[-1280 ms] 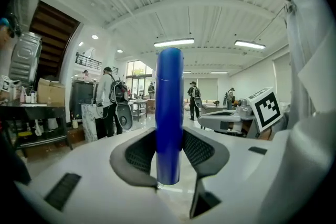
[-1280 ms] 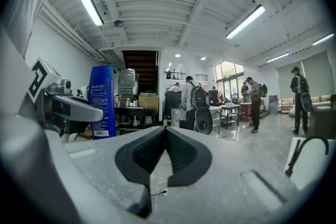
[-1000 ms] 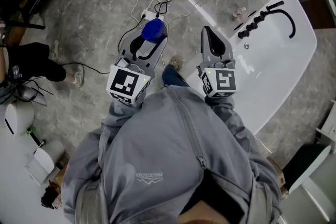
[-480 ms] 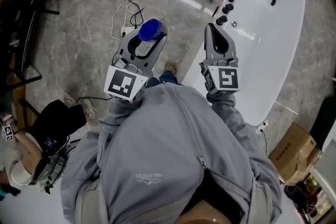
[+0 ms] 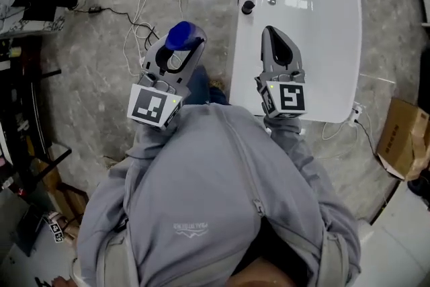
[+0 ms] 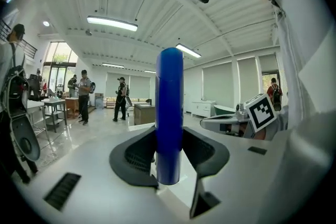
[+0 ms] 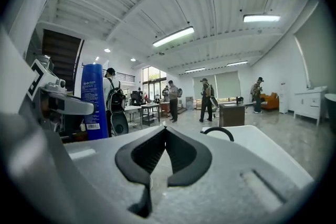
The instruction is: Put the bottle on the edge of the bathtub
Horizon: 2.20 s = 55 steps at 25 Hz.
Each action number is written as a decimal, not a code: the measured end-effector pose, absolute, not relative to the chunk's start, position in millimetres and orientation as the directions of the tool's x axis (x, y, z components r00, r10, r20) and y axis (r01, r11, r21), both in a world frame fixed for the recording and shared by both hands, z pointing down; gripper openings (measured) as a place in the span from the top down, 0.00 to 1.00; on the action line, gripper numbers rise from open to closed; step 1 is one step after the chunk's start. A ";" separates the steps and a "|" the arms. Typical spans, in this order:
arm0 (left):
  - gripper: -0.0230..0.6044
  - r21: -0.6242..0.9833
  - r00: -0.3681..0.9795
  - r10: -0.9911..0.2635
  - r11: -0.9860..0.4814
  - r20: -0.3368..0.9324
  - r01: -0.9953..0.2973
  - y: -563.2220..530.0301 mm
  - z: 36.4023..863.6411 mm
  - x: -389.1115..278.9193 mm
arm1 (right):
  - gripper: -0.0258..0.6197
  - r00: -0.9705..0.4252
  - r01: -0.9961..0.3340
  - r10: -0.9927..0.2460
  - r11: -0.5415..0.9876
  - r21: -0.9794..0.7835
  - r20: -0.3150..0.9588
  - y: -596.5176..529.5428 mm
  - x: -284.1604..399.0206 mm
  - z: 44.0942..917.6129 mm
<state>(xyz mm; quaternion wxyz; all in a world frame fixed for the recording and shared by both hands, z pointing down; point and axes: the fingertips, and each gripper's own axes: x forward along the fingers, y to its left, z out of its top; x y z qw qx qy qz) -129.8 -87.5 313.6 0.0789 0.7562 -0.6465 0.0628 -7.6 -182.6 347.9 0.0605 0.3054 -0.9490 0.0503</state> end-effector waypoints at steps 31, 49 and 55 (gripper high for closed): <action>0.72 -0.008 0.688 -0.693 -0.706 0.213 -0.709 -194.8 364.3 -81.6 | 0.96 -0.505 -0.854 -0.849 0.518 0.049 0.157 -192.7 7.5 355.7; 0.72 -0.043 0.736 -0.634 -0.764 0.235 -0.644 -263.3 478.8 -43.4 | 0.96 -0.585 -0.799 -0.765 0.600 -0.030 0.268 -252.0 7.6 465.4; 0.72 -0.050 0.747 -0.619 -0.777 0.244 -0.628 -261.1 516.1 -43.2 | 0.96 -0.589 -0.796 -0.755 0.604 -0.042 0.288 -252.4 1.4 499.1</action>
